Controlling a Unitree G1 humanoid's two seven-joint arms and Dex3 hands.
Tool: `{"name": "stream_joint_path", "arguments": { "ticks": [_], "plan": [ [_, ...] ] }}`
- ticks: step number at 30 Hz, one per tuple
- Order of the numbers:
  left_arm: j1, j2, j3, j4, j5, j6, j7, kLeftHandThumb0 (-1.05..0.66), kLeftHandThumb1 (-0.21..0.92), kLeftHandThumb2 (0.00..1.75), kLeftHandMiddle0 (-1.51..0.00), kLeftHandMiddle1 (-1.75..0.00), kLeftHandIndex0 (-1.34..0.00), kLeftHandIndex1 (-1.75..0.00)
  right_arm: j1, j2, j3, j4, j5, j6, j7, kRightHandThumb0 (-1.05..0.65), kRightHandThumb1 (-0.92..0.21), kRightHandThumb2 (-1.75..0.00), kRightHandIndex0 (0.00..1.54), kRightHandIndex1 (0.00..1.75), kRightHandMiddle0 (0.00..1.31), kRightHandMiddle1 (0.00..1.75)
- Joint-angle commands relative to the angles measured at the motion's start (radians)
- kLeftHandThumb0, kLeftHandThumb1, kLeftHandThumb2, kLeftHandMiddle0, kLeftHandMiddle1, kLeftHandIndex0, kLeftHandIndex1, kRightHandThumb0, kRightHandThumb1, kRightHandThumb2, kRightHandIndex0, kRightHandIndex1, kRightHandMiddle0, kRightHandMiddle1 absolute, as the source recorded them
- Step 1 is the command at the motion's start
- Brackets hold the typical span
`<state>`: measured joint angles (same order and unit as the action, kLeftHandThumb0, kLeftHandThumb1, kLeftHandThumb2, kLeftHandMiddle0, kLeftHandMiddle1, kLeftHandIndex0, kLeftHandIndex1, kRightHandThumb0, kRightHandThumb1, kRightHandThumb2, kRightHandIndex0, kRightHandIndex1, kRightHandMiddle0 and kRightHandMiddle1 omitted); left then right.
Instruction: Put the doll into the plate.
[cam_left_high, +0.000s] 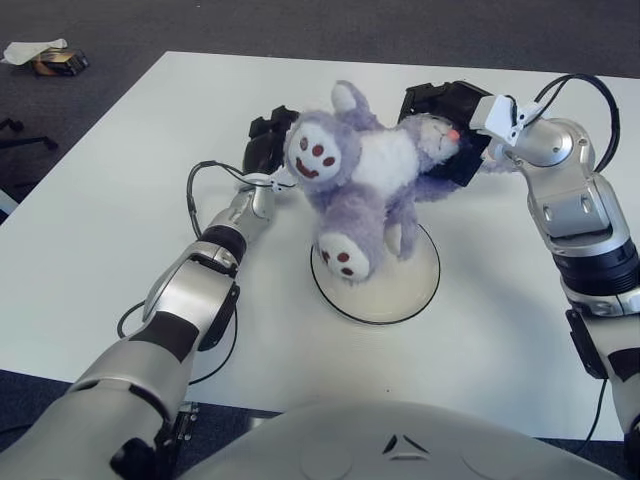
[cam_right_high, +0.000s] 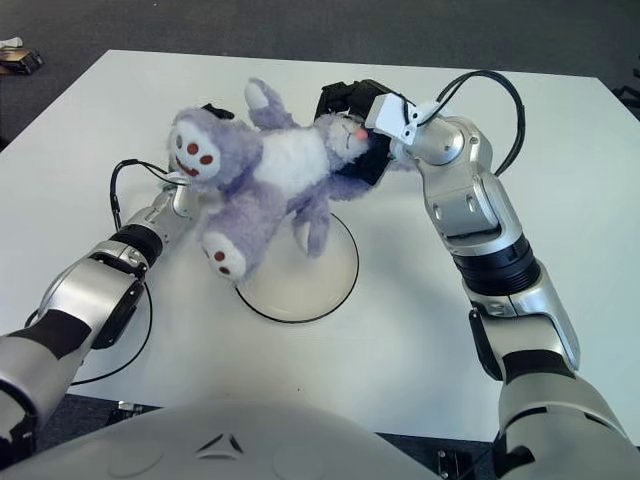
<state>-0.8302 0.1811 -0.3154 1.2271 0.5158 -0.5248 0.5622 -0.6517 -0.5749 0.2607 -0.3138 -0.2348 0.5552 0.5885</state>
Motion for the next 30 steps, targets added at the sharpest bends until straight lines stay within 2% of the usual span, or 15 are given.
{"name": "stream_joint_path", "arguments": {
  "ticks": [1,6,11,19,30],
  "plan": [
    [0.000,-0.010,0.007,-0.014,-0.014,-0.011,-0.028,-0.83,0.92,1.04,0.00,-1.04,0.00,-1.26,0.027,0.002,-0.003,-0.013,-0.013,-0.052,-0.015,0.61,-0.03,-1.67,0.86,1.75,1.09,1.75],
    [-0.003,-0.017,0.014,-0.025,-0.022,-0.008,-0.050,-0.83,0.92,1.05,0.00,-1.04,0.00,-1.23,0.054,0.010,-0.012,-0.019,-0.012,-0.091,-0.024,0.61,-0.02,-1.68,0.87,1.75,1.11,1.75],
    [-0.005,-0.021,0.017,-0.033,-0.025,-0.005,-0.065,-0.84,0.92,1.06,0.00,-1.07,0.00,-1.29,0.079,0.014,-0.001,-0.029,-0.026,-0.121,-0.028,0.59,-0.05,-1.65,0.84,1.75,1.09,1.75],
    [-0.011,-0.029,0.019,-0.041,-0.034,0.011,-0.094,-0.84,0.92,1.05,0.00,-1.10,0.00,-1.29,0.123,0.055,0.005,-0.110,-0.024,-0.020,-0.021,0.58,-0.07,-1.62,0.82,1.75,1.07,1.75],
    [-0.014,-0.033,0.028,-0.050,-0.047,0.032,-0.129,-0.84,0.92,1.03,0.00,-1.16,0.00,-1.23,0.152,0.051,0.010,-0.125,-0.009,-0.010,0.026,0.57,-0.09,-1.59,0.80,1.75,1.03,1.75]
  ]
}}
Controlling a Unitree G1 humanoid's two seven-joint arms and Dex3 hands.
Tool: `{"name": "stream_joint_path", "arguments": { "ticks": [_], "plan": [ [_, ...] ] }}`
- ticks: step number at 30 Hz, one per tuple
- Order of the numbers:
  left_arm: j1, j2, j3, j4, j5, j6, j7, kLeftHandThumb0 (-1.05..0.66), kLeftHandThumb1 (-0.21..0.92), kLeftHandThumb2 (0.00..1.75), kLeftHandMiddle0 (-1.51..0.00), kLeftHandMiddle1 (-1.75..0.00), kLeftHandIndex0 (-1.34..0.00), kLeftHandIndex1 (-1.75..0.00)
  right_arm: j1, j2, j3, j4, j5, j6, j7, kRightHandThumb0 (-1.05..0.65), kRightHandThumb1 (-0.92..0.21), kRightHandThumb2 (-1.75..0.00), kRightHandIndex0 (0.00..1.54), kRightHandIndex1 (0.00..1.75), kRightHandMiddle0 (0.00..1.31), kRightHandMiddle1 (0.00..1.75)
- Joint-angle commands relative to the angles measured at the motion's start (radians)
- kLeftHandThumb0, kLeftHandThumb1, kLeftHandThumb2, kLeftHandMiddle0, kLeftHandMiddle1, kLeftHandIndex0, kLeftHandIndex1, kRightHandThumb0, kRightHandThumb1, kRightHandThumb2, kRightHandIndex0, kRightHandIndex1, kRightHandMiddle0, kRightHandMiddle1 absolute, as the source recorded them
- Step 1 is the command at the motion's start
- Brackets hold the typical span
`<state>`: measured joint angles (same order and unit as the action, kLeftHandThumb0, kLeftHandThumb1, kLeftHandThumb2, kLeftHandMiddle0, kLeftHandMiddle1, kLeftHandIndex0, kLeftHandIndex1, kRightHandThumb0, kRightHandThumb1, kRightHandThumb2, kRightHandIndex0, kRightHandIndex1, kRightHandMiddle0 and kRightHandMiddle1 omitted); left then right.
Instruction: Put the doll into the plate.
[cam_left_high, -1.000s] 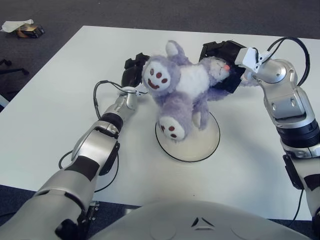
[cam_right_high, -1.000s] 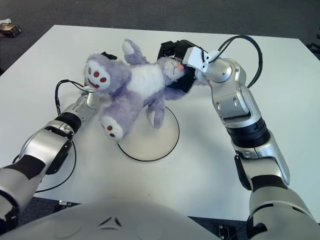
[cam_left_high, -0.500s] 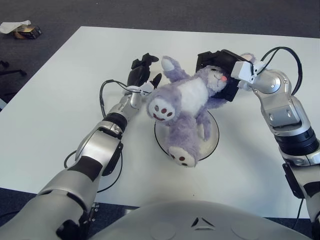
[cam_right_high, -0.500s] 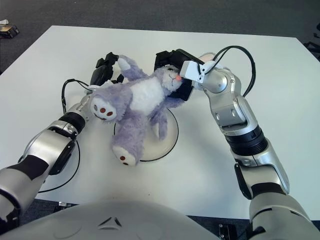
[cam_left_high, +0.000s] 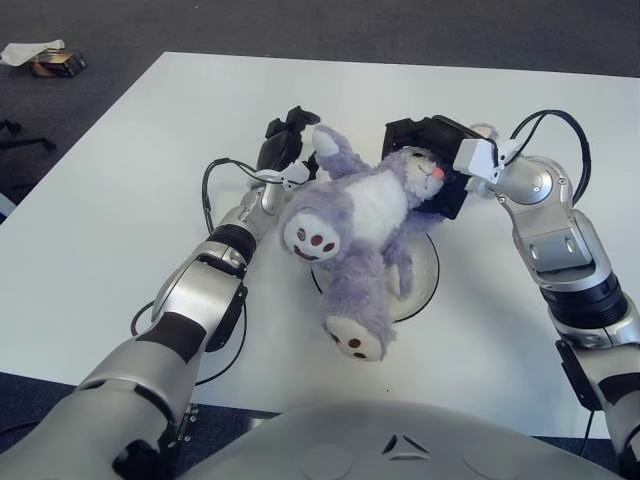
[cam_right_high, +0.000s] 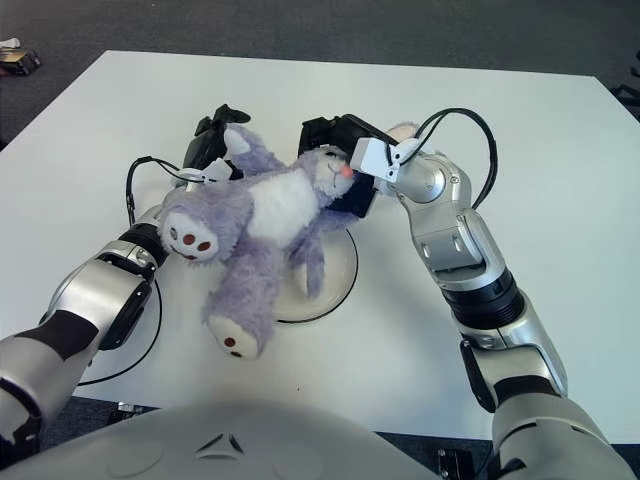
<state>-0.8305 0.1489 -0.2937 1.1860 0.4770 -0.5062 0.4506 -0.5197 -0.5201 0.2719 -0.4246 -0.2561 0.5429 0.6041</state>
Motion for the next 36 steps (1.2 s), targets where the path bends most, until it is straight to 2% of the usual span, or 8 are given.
{"name": "stream_joint_path", "arguments": {
  "ticks": [1,8,12,17,21,29,31,36],
  "plan": [
    [-0.014,-0.001,0.007,-0.011,-0.009,0.017,-0.024,-0.84,0.92,1.03,0.00,-1.16,0.00,-1.23,0.024,-0.006,0.002,-0.013,0.013,-0.003,0.016,0.57,-0.09,-1.59,0.80,1.75,1.03,1.75],
    [-0.014,-0.001,0.007,-0.024,-0.009,0.032,-0.045,-0.82,0.92,1.01,0.00,-1.25,0.00,-1.27,0.045,-0.005,0.002,-0.013,0.016,-0.019,0.029,0.56,-0.11,-1.57,0.78,1.75,0.94,1.75],
    [-0.012,-0.001,0.005,-0.029,-0.006,0.039,-0.061,-0.81,0.92,1.01,-0.01,-1.32,0.00,-1.30,0.070,-0.009,-0.003,-0.019,0.022,-0.028,0.033,0.11,-0.02,-1.60,0.84,1.75,0.77,1.57],
    [-0.011,-0.005,0.016,-0.036,-0.021,0.049,-0.093,-0.80,0.92,1.02,-0.03,-1.38,0.00,-1.30,0.084,-0.015,-0.007,-0.011,0.026,-0.066,0.040,0.01,-0.08,-1.53,0.81,1.75,0.67,1.54],
    [-0.009,-0.010,0.030,-0.041,-0.038,0.053,-0.118,-0.80,0.92,1.02,-0.03,-1.42,0.00,-1.34,0.091,-0.016,-0.019,-0.007,0.040,-0.073,0.049,0.00,-0.23,-1.41,0.59,1.75,0.55,1.70],
    [-0.007,-0.012,0.042,-0.045,-0.059,0.054,-0.143,-0.79,0.92,1.03,-0.02,-1.48,0.00,-1.43,0.095,-0.037,-0.039,0.010,0.087,-0.131,0.087,-0.01,-0.46,-1.07,0.49,1.75,0.44,1.52],
    [-0.006,-0.014,0.045,-0.048,-0.062,0.056,-0.146,-0.79,0.92,1.03,-0.02,-1.49,0.00,-1.45,0.100,-0.043,-0.049,0.011,0.101,-0.143,0.095,-0.20,-0.53,-0.97,0.28,1.75,0.45,1.58],
    [-0.006,-0.017,0.050,-0.051,-0.067,0.059,-0.151,-0.77,0.92,1.01,0.00,-1.56,0.00,-1.57,0.100,-0.059,-0.065,0.019,0.128,-0.189,0.118,-0.47,-0.25,-1.07,0.04,1.38,0.06,1.55]
  ]
}}
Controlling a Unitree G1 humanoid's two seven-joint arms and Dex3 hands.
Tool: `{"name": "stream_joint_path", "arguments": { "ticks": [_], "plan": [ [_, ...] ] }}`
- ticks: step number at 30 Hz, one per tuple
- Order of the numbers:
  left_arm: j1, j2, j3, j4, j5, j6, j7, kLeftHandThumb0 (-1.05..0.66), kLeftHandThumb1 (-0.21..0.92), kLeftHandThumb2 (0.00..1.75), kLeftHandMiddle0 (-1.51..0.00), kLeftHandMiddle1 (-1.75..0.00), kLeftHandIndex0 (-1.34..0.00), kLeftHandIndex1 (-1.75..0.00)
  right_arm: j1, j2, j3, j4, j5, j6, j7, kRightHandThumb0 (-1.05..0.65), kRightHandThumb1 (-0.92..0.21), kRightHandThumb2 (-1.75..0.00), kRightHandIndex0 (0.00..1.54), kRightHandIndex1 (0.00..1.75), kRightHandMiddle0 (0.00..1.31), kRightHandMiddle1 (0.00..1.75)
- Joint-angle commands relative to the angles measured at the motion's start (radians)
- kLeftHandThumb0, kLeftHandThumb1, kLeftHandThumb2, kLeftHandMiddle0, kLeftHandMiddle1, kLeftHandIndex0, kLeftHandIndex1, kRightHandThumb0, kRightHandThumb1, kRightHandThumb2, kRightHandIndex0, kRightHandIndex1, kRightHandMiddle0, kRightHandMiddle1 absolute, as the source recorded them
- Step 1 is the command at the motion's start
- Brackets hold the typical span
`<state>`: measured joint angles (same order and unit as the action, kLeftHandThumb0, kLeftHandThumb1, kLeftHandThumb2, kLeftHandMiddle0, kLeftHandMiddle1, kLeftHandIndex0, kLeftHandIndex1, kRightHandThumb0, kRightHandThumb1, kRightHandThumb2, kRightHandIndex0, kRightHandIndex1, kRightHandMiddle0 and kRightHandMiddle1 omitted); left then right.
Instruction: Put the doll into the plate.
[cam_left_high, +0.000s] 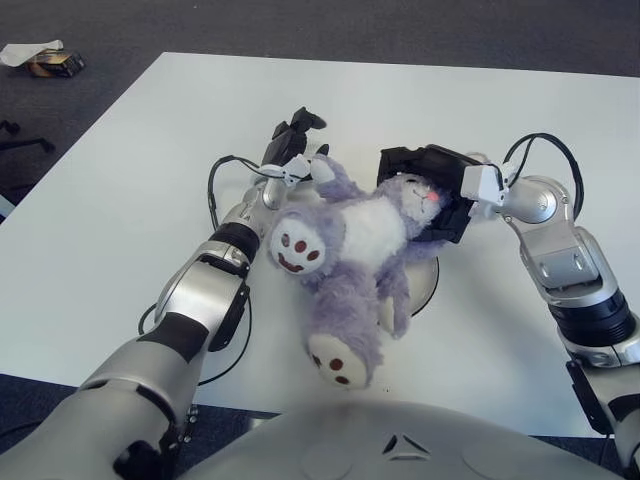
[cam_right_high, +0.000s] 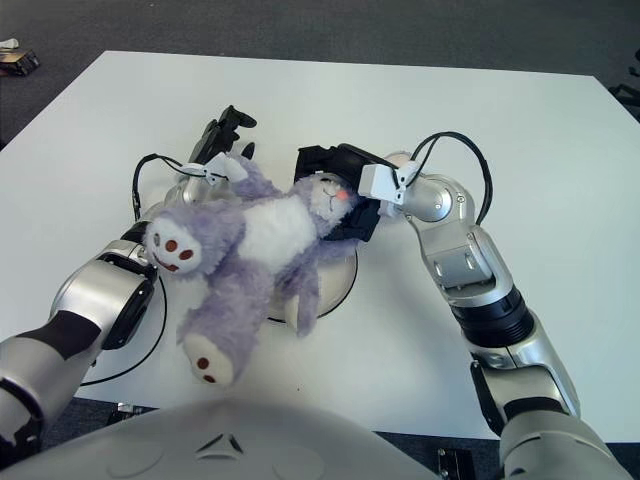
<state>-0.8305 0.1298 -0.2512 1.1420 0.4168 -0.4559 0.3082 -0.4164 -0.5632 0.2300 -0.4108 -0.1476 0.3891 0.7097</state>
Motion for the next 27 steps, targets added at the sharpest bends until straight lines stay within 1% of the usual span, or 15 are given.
{"name": "stream_joint_path", "arguments": {
  "ticks": [1,4,11,12,13,14,16,19,21,24,27],
  "plan": [
    [-0.005,0.002,0.007,-0.008,-0.008,0.009,-0.010,-0.77,0.92,1.01,0.00,-1.56,0.00,-1.58,-0.002,-0.017,-0.027,0.007,0.025,-0.043,0.013,-0.48,-0.24,-1.08,0.02,1.33,0.04,1.52],
    [-0.005,0.001,0.007,-0.010,-0.009,0.012,-0.012,-0.77,0.92,1.01,0.00,-1.56,0.00,-1.60,0.002,-0.018,-0.036,0.010,0.039,-0.057,0.014,-0.52,-0.21,-1.08,0.01,1.24,0.01,1.46],
    [0.000,0.003,0.002,-0.018,-0.008,0.025,-0.023,-0.78,0.92,1.01,0.00,-1.52,0.00,-1.57,0.005,-0.023,-0.068,0.026,0.100,-0.059,0.041,-0.60,-0.20,-1.04,0.00,1.12,0.00,1.39],
    [0.001,0.003,0.001,-0.019,-0.007,0.027,-0.023,-0.79,0.92,1.02,0.00,-1.51,0.00,-1.58,0.004,-0.024,-0.071,0.030,0.106,-0.060,0.044,-0.61,-0.20,-1.03,0.00,1.08,0.00,1.37],
    [0.002,0.004,0.000,-0.019,-0.006,0.029,-0.025,-0.79,0.92,1.02,0.00,-1.49,0.00,-1.57,-0.002,-0.027,-0.078,0.036,0.120,-0.060,0.053,-0.62,-0.19,-1.02,0.00,1.01,0.00,1.34],
    [0.003,0.005,-0.001,-0.018,-0.005,0.031,-0.026,-0.80,0.92,1.02,0.00,-1.48,0.00,-1.57,-0.011,-0.032,-0.086,0.044,0.135,-0.063,0.067,-0.62,-0.19,-1.02,0.00,0.98,0.00,1.32],
    [0.004,0.006,-0.001,-0.017,-0.005,0.034,-0.027,-0.80,0.92,1.03,0.00,-1.43,0.00,-1.55,-0.024,-0.040,-0.096,0.057,0.159,-0.067,0.090,-0.63,-0.19,-1.00,0.00,0.82,0.00,1.21],
    [0.004,0.007,0.000,-0.016,-0.007,0.040,-0.032,-0.81,0.92,1.04,0.00,-1.41,0.00,-1.52,-0.041,-0.046,-0.110,0.080,0.193,-0.072,0.120,-0.64,-0.19,-0.99,0.00,0.68,0.00,1.10],
    [0.003,0.007,0.001,-0.017,-0.008,0.043,-0.035,-0.81,0.92,1.04,-0.01,-1.41,0.00,-1.52,-0.048,-0.049,-0.116,0.093,0.207,-0.078,0.131,-0.65,-0.19,-0.98,0.00,0.64,0.00,1.07],
    [0.005,0.007,0.001,-0.017,-0.008,0.048,-0.041,-0.81,0.92,1.03,-0.02,-1.43,0.00,-1.53,-0.072,-0.067,-0.144,0.153,0.235,-0.128,0.160,-0.66,-0.18,-0.97,0.00,0.58,0.00,1.05],
    [0.005,0.009,0.000,-0.018,-0.007,0.047,-0.040,-0.81,0.92,1.03,-0.02,-1.47,0.00,-1.56,-0.096,-0.081,-0.159,0.198,0.250,-0.155,0.180,-0.68,-0.18,-0.97,0.00,0.54,0.00,1.05]
  ]
}}
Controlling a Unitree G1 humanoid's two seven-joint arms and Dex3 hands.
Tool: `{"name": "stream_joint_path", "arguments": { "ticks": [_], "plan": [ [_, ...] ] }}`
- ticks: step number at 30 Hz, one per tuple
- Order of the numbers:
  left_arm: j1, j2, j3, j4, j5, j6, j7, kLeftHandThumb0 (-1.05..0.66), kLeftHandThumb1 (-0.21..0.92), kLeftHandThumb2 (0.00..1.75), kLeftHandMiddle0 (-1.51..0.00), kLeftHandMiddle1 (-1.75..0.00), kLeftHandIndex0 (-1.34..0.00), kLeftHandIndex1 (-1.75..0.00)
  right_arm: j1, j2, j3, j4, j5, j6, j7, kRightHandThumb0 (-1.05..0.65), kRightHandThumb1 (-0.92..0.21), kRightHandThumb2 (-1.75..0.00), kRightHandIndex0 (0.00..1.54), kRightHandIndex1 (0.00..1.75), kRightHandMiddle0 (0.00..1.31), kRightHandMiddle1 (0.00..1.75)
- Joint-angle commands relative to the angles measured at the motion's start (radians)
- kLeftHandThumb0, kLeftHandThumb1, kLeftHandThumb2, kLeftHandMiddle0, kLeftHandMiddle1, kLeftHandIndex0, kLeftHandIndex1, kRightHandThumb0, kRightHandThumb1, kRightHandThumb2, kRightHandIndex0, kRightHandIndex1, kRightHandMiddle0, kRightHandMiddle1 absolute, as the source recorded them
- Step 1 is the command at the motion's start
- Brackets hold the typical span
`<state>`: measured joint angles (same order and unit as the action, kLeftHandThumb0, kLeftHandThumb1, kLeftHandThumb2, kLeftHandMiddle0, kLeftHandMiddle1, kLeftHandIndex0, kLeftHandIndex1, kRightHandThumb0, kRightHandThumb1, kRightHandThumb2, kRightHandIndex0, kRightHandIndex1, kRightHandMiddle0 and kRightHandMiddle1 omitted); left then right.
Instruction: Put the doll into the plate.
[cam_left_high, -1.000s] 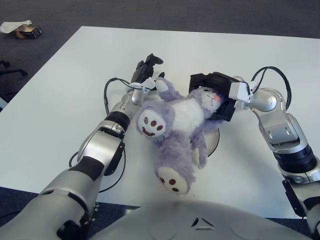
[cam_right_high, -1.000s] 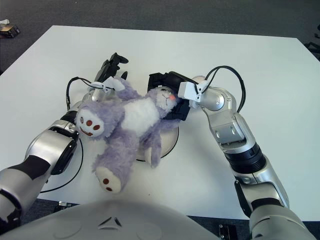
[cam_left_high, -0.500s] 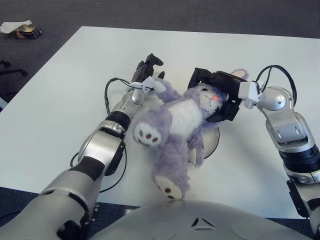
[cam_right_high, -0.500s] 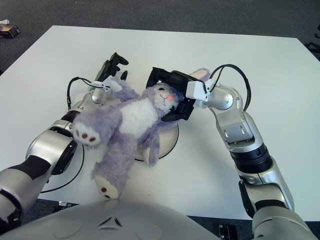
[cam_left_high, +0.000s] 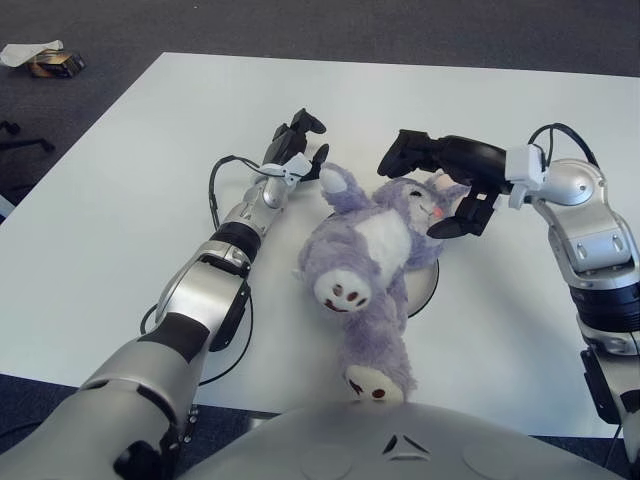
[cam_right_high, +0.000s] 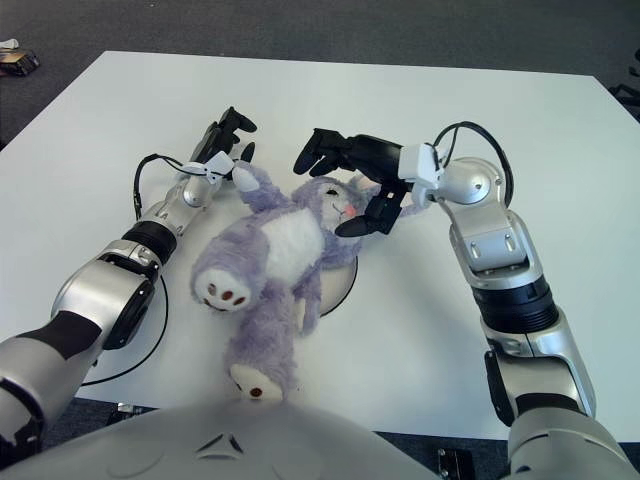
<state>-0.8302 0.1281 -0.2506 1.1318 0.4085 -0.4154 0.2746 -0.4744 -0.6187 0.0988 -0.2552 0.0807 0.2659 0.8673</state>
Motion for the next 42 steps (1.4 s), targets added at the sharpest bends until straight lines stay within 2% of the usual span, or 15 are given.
{"name": "stream_joint_path", "arguments": {
  "ticks": [1,6,9,18,21,23,24,26,28,30,35,37,38,40,42],
  "plan": [
    [0.006,0.010,0.000,-0.009,0.002,0.005,-0.005,-0.80,0.92,1.03,-0.02,-1.48,0.00,-1.56,-0.053,-0.034,-0.035,0.060,0.027,-0.034,0.032,-0.68,-0.18,-0.97,0.00,0.54,0.00,1.05],
    [0.009,0.010,0.000,-0.012,0.002,0.002,-0.001,-0.78,0.92,1.02,-0.01,-1.52,0.00,-1.59,-0.112,-0.059,-0.050,0.114,0.047,-0.029,0.063,-0.71,-0.19,-0.96,0.00,0.54,0.00,1.05],
    [0.009,0.011,0.002,-0.009,0.000,0.001,-0.002,-0.77,0.92,1.01,0.00,-1.51,0.00,-1.61,-0.166,-0.069,-0.043,0.156,0.042,-0.061,0.088,-0.75,-0.24,-0.93,0.00,0.57,0.00,1.05],
    [0.008,0.013,0.000,-0.003,0.002,0.002,-0.002,-0.75,0.92,1.00,0.00,-1.47,0.00,-1.59,-0.215,-0.112,-0.054,0.173,0.036,-0.075,0.118,-0.74,-0.29,-0.89,0.00,0.64,0.00,1.04],
    [0.009,0.015,-0.003,-0.004,0.005,0.005,-0.002,-0.74,0.92,0.99,0.00,-1.46,0.00,-1.58,-0.268,-0.168,-0.066,0.161,0.014,-0.043,0.128,-0.81,-0.35,-0.83,0.00,0.63,0.00,0.96],
    [0.010,0.015,-0.001,-0.003,0.003,0.004,-0.004,-0.74,0.92,0.99,0.00,-1.45,0.00,-1.58,-0.274,-0.170,-0.071,0.160,0.009,-0.023,0.109,-0.84,-0.37,-0.80,0.00,0.63,0.00,0.93],
    [0.012,0.015,0.002,-0.004,-0.001,0.000,-0.005,-0.74,0.92,0.99,0.00,-1.45,0.00,-1.58,-0.286,-0.166,-0.085,0.172,0.031,0.049,0.096,-0.75,-0.34,-0.84,0.00,0.64,0.00,0.94],
    [0.015,0.014,0.006,-0.006,-0.006,-0.004,-0.006,-0.73,0.92,0.98,0.00,-1.49,0.00,-1.62,-0.303,-0.163,-0.102,0.186,0.060,0.140,0.084,-0.39,-0.19,-1.09,0.00,0.66,0.00,1.01],
    [0.020,0.015,0.014,-0.009,-0.016,-0.011,-0.006,-0.73,0.92,0.98,0.00,-1.52,0.00,-1.64,-0.323,-0.160,-0.125,0.221,0.093,0.255,0.073,-0.25,-0.14,-1.18,0.00,0.66,0.00,1.03],
    [0.028,0.017,0.024,-0.014,-0.027,-0.021,-0.005,-0.70,0.92,0.97,-0.12,-1.65,0.00,-1.70,-0.334,-0.156,-0.151,0.245,0.123,0.365,0.054,-0.02,-0.09,-1.33,0.00,0.71,0.00,1.09],
    [0.039,0.020,0.040,-0.022,-0.040,-0.045,0.002,-0.67,0.92,0.93,-0.29,-1.73,0.00,-1.74,-0.303,-0.115,-0.191,0.240,0.140,0.463,-0.037,0.14,-0.09,-1.44,0.00,0.84,0.00,1.21],
    [0.041,0.024,0.045,-0.025,-0.044,-0.055,0.002,-0.67,0.92,0.92,-0.32,-1.74,0.00,-1.74,-0.266,-0.084,-0.193,0.221,0.126,0.459,-0.095,0.15,-0.10,-1.45,0.00,0.90,0.00,1.26],
    [0.041,0.028,0.048,-0.027,-0.046,-0.060,0.001,-0.67,0.92,0.92,-0.33,-1.74,0.00,-1.74,-0.215,-0.051,-0.204,0.193,0.117,0.449,-0.145,0.14,-0.11,-1.46,0.00,0.94,0.00,1.30],
    [0.040,0.035,0.052,-0.031,-0.049,-0.065,-0.001,-0.66,0.92,0.92,-0.29,-1.74,0.00,-1.75,-0.141,-0.004,-0.225,0.155,0.109,0.427,-0.221,0.09,-0.13,-1.44,0.03,1.04,0.00,1.37],
    [0.037,0.039,0.055,-0.032,-0.052,-0.066,-0.005,-0.66,0.92,0.93,-0.22,-1.75,0.00,-1.75,-0.110,0.020,-0.235,0.142,0.108,0.409,-0.264,0.04,-0.18,-1.42,0.07,1.13,0.00,1.42]
  ]
}}
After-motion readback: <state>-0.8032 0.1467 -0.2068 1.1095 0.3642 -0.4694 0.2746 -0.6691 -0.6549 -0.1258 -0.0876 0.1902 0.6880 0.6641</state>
